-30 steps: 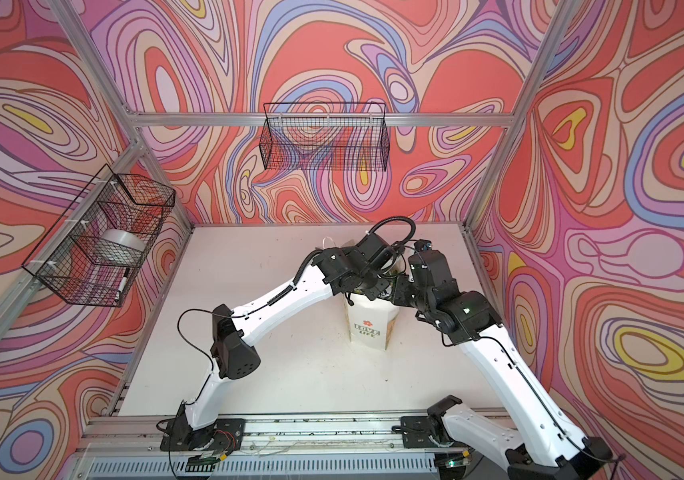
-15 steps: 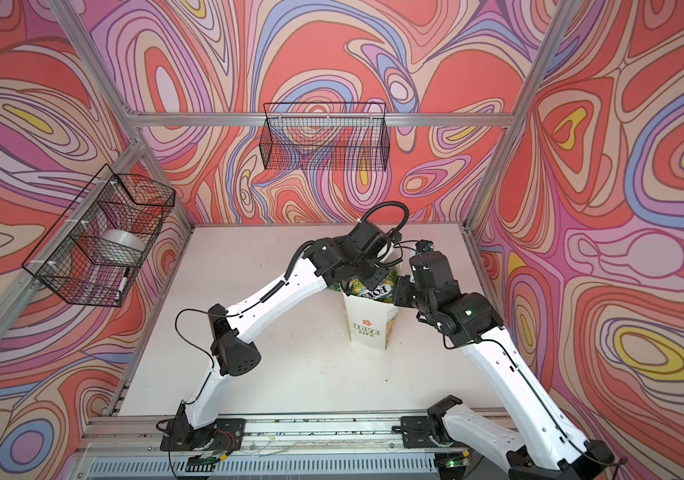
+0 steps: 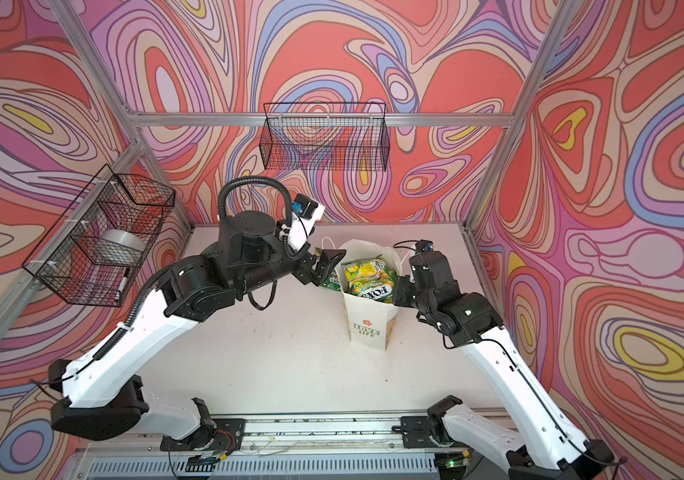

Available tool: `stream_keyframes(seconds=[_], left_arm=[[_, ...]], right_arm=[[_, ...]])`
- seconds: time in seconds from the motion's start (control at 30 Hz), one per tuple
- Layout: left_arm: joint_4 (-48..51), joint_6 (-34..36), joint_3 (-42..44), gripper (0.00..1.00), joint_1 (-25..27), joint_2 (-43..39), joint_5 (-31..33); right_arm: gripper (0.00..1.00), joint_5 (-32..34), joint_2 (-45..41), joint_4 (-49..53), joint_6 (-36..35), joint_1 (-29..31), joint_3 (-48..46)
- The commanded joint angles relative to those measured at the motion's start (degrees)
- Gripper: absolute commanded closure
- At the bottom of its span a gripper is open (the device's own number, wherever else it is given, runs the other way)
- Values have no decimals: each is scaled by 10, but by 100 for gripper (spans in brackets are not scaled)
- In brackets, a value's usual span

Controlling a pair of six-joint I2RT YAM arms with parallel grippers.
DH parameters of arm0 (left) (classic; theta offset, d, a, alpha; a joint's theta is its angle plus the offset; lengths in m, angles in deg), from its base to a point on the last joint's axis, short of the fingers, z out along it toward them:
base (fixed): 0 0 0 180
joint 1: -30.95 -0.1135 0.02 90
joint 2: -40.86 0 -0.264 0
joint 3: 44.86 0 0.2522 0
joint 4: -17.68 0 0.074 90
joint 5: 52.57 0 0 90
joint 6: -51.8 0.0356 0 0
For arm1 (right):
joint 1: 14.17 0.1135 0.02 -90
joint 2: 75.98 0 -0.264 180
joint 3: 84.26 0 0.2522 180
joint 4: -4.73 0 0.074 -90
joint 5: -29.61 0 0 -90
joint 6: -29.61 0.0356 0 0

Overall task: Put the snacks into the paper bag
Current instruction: 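Raise the left gripper out of the bag toward the last green packet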

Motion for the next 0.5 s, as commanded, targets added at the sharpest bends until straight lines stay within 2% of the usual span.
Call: stream_keyframes(seconds=[0.0, 0.23, 0.47], left_arm=[[-31, -42, 78, 1, -27, -44, 26], [-18, -144, 239, 0, -139, -114, -52], [-42, -190, 309, 0, -227, -56, -127]], right_arm=[[100, 2, -3, -17, -9, 3, 11], [100, -9, 9, -31, -10, 3, 13], [100, -15, 6, -34, -6, 2, 6]])
